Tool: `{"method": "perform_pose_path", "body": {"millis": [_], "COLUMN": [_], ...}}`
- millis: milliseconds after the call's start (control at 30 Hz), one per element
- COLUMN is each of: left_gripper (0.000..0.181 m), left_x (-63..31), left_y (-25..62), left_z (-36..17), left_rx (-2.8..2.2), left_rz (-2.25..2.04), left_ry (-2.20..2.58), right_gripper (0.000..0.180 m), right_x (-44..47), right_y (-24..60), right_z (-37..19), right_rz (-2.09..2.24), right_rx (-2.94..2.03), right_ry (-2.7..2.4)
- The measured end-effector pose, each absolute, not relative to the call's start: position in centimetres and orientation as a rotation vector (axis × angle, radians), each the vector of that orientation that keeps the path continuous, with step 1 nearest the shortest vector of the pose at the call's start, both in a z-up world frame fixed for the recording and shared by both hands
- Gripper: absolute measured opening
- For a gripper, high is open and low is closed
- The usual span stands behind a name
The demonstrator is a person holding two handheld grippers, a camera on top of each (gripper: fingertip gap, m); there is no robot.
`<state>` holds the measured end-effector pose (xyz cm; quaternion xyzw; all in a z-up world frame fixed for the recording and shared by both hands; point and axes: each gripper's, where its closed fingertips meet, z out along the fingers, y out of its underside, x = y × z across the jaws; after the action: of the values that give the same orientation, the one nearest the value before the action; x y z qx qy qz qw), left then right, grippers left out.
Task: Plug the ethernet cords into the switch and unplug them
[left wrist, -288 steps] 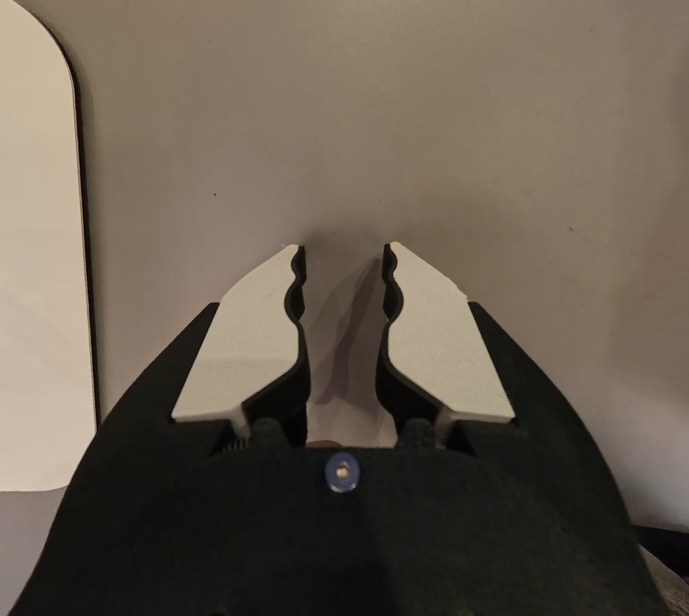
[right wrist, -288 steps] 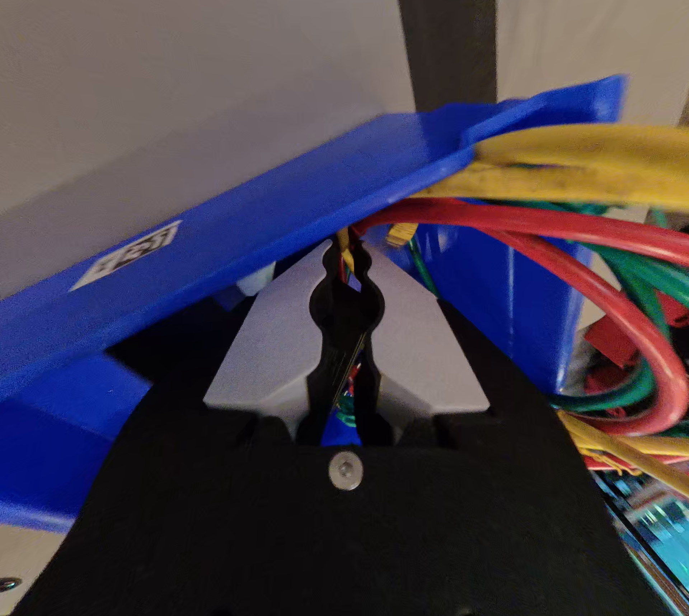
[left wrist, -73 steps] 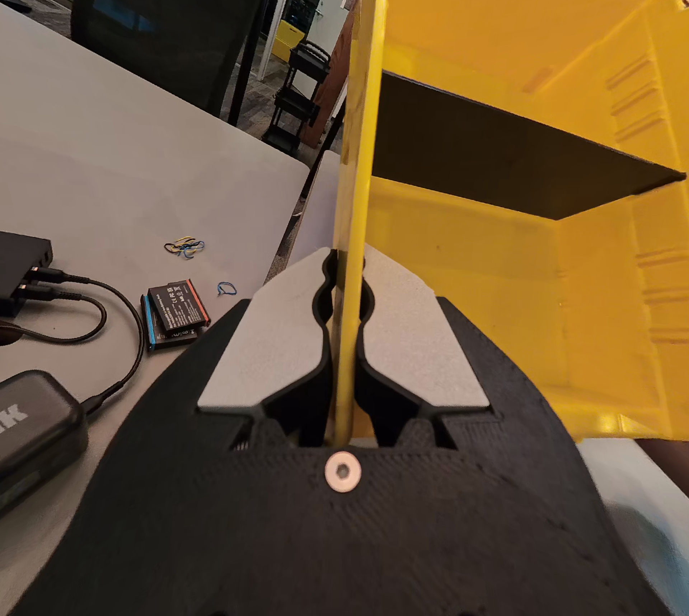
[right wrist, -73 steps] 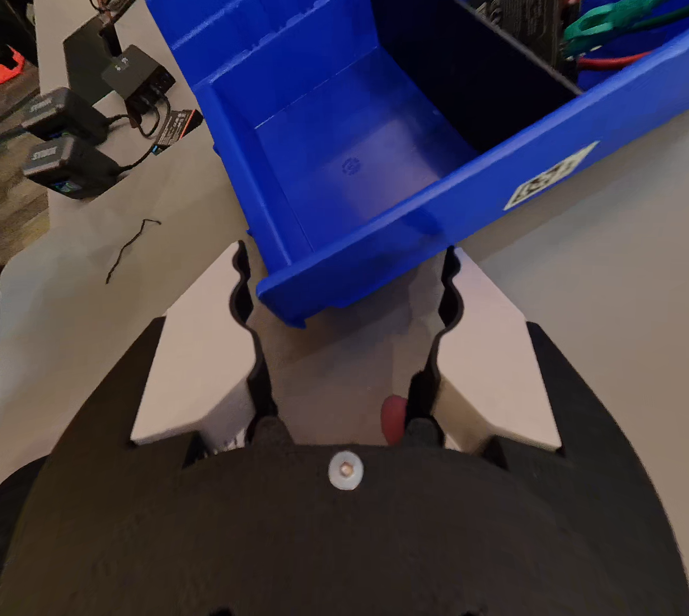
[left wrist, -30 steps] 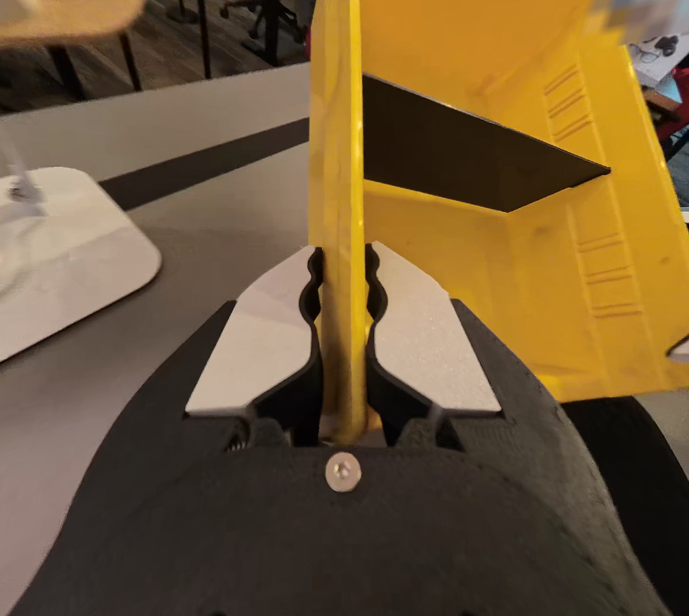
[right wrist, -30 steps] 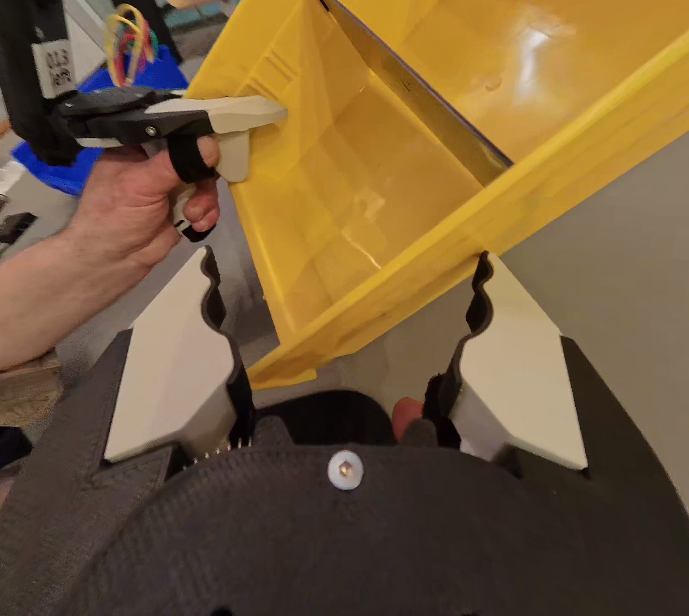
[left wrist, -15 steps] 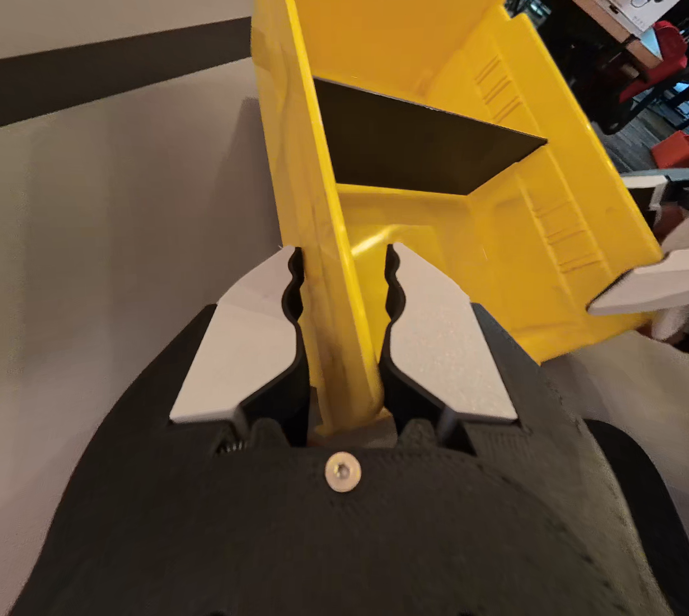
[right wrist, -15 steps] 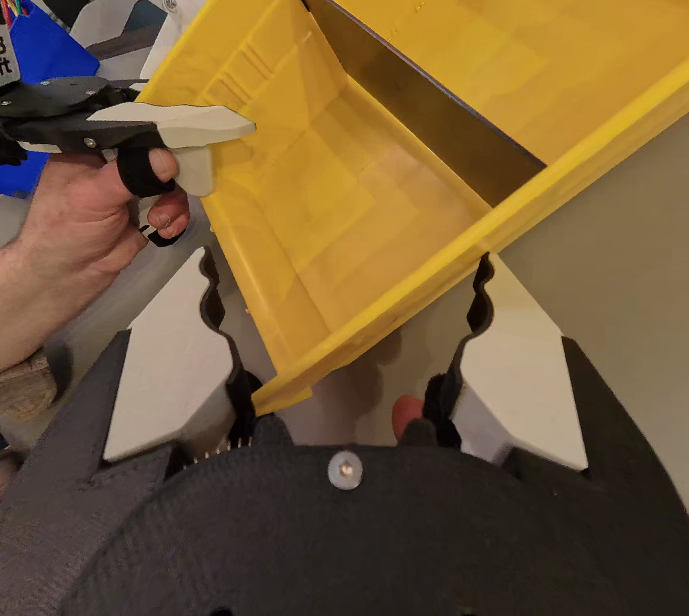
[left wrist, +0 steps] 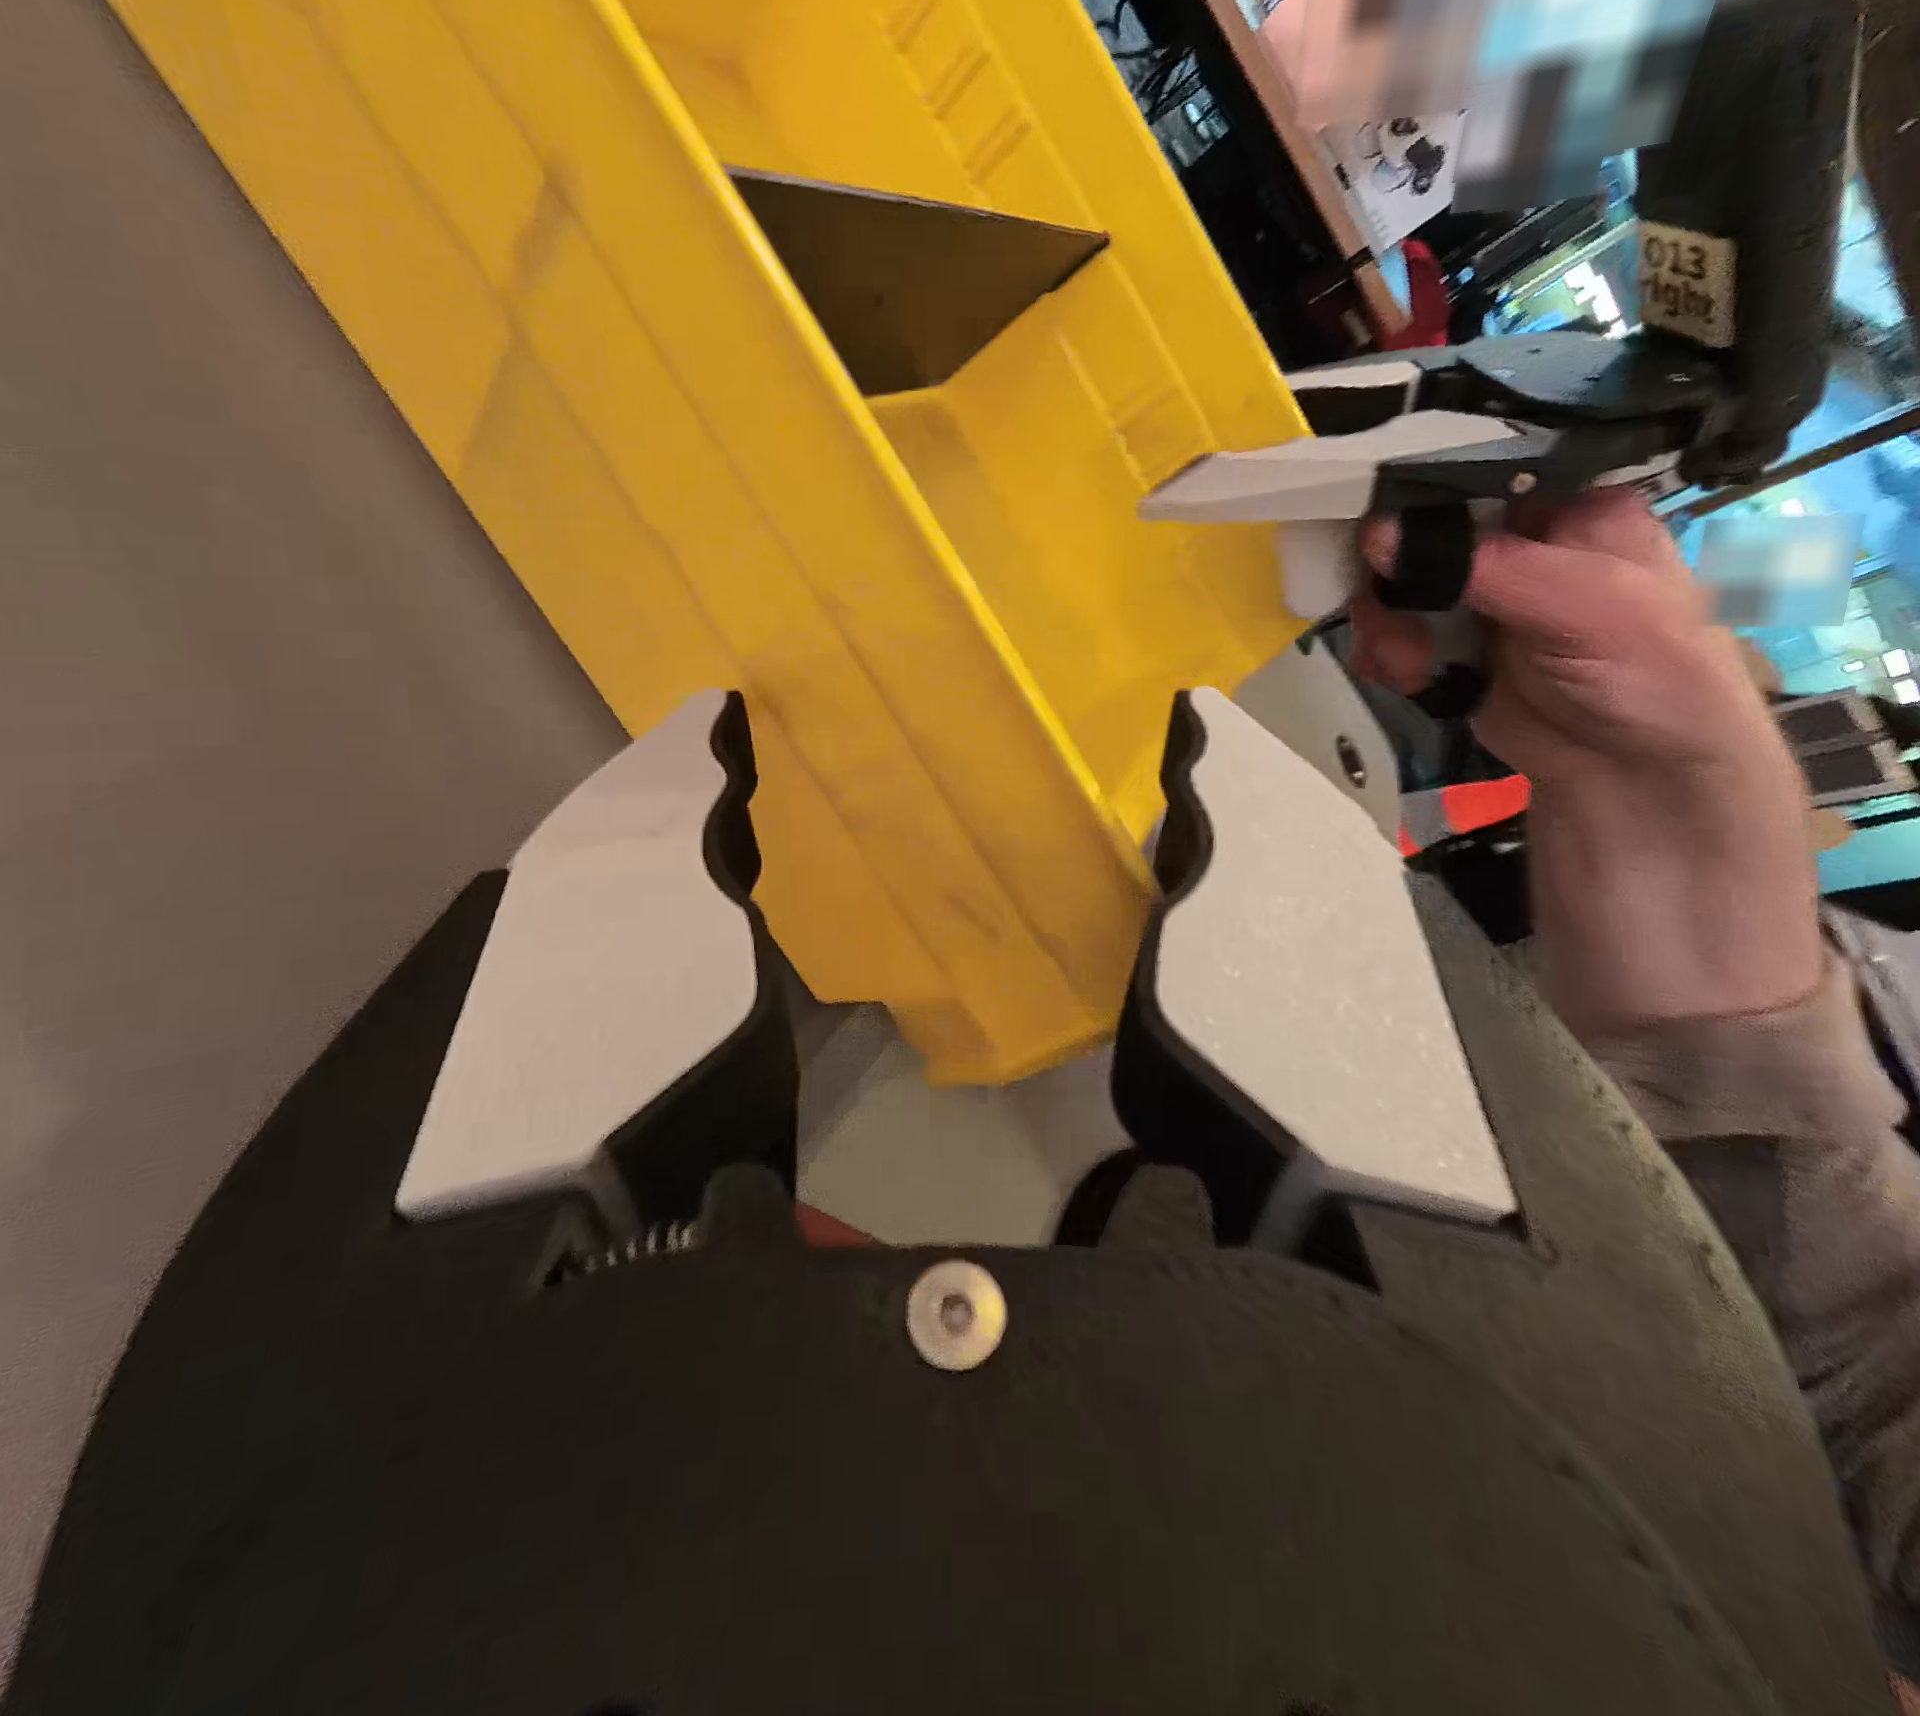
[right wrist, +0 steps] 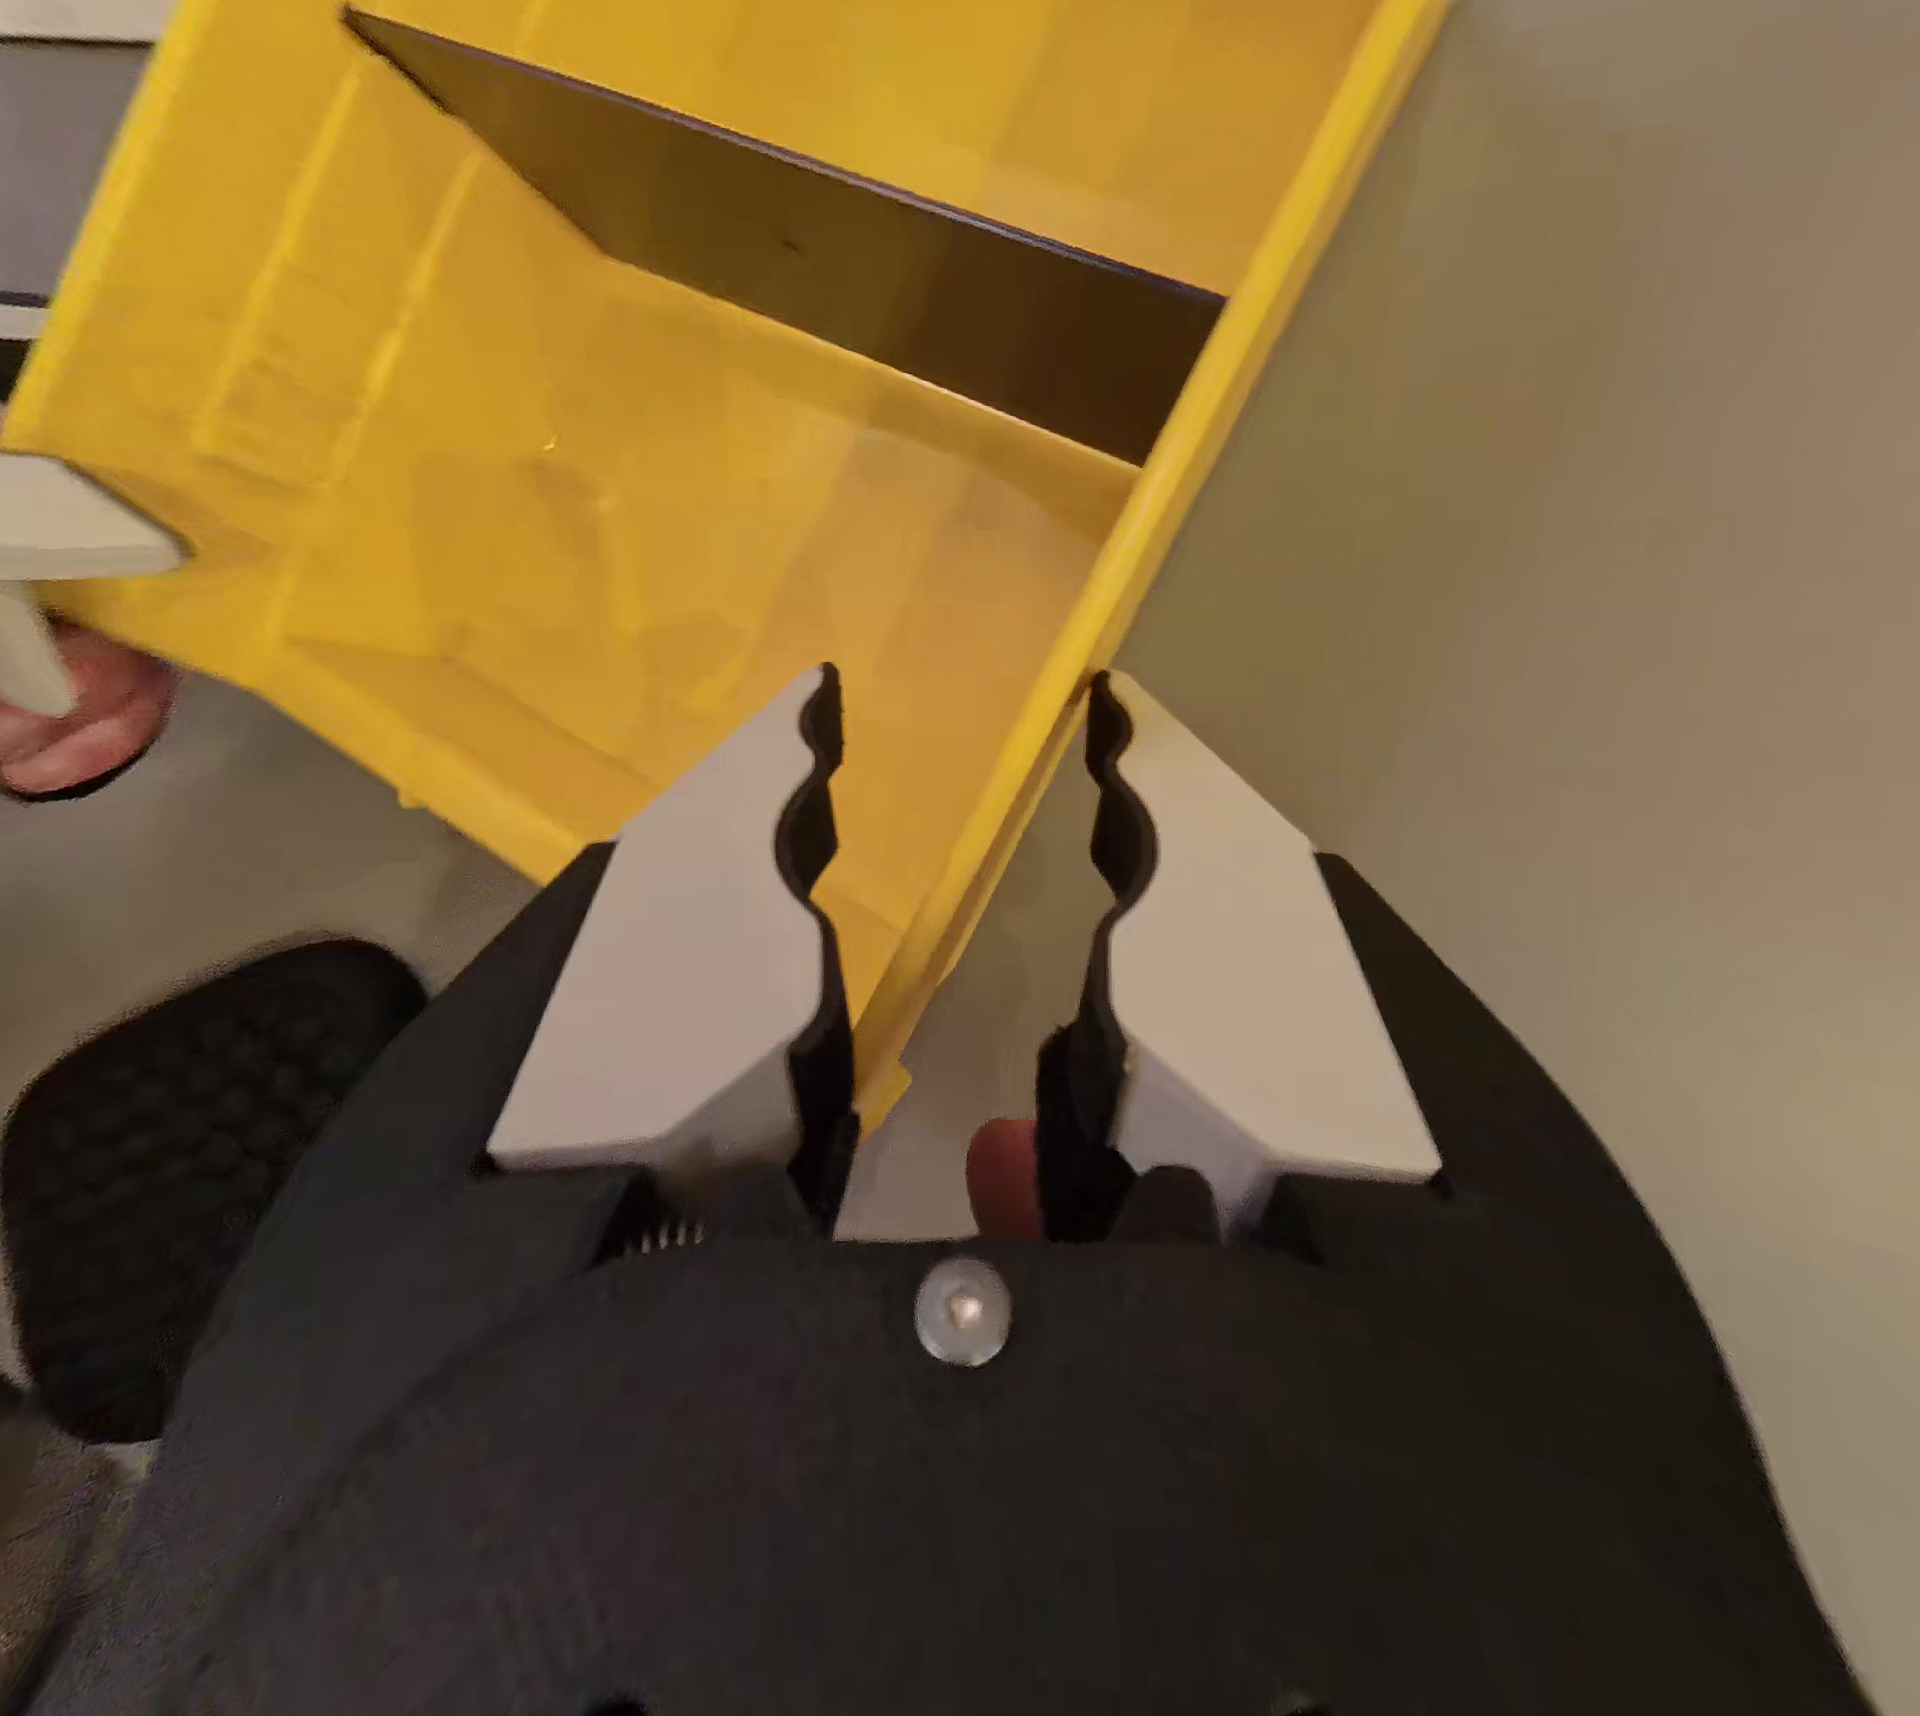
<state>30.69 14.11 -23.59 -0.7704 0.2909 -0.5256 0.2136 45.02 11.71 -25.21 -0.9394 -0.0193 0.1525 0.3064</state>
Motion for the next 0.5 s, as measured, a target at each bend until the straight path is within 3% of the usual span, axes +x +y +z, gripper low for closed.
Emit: {"method": "perform_pose_path", "body": {"millis": [33,300,500], "left_gripper": [0.075,0.076,0.076], "left_x": [31.1,35.8,39.4], "left_y": [13.8,13.2,14.6], "left_z": [-23.6,-23.4,-23.3], "left_rx": [-2.143,-2.139,-2.128], "left_rz": [-1.486,-1.583,-1.590], "left_ry": [0.788,0.702,0.682], "right_gripper": [0.039,0.006,0.004], "right_x": [45.9,53.0,57.0], "right_y": [11.9,14.1,15.9], "right_z": [-25.2,-25.7,-26.2], "right_rz": [0.357,-0.024,-0.085], "right_rx": [-2.500,-2.578,-2.573], "right_ry": [-0.058,-0.113,-0.096]}}
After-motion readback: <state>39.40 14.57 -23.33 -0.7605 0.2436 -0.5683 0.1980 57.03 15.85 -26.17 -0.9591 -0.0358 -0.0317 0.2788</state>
